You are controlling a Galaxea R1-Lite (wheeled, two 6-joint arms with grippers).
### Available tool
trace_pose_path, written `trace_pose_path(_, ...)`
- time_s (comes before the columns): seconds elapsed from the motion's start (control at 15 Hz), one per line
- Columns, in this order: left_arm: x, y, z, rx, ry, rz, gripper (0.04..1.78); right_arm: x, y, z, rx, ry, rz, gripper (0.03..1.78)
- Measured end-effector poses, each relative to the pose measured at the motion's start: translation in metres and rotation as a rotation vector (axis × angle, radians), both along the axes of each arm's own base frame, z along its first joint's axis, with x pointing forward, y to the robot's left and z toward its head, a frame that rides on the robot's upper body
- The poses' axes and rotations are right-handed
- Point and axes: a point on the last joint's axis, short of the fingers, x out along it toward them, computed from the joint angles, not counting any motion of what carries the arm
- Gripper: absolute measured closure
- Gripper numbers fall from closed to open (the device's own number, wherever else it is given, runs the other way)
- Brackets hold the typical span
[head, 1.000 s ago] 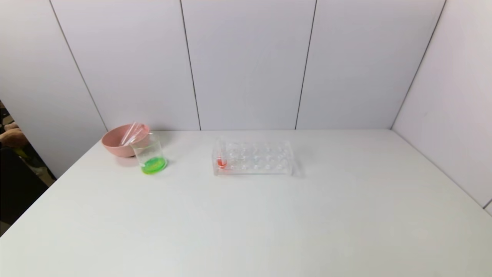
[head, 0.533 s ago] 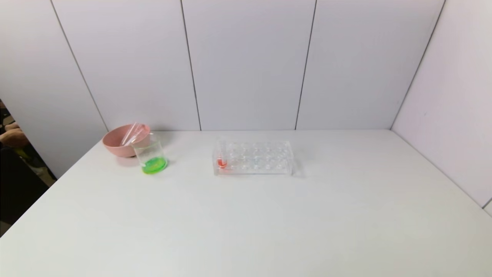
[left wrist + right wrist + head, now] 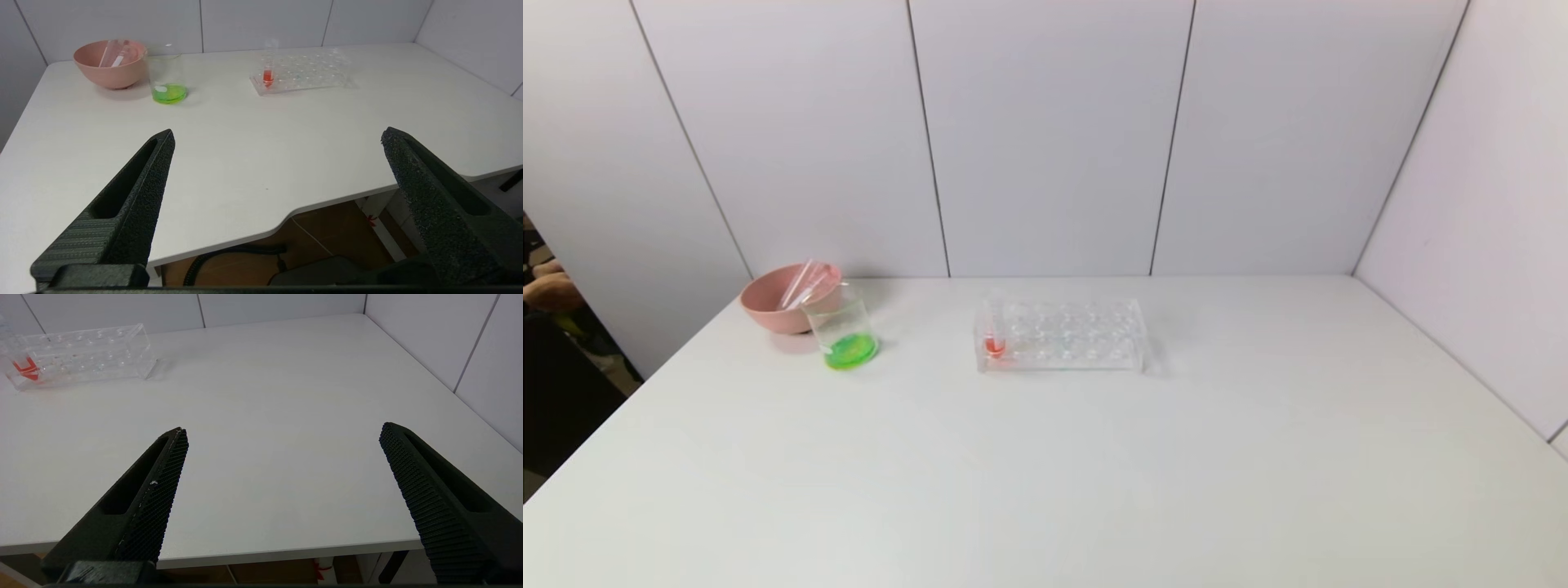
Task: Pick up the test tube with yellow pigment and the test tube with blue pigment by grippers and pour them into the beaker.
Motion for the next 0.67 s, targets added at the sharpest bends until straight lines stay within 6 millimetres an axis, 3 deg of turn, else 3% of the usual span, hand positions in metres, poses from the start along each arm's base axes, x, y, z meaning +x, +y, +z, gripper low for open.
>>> trace_pose_path(0.13, 0.011, 0.003, -0.031, 0.009, 0.001, 0.065, 0.06, 0.0, 0.0, 0.0, 0.0, 0.0, 0.0, 0.1)
trace_pose_path(0.67, 0.071, 0.008, -0.12, 0.036, -0.038, 0.293, 0.06, 0.0, 0.0, 0.0, 0.0, 0.0, 0.0, 0.1)
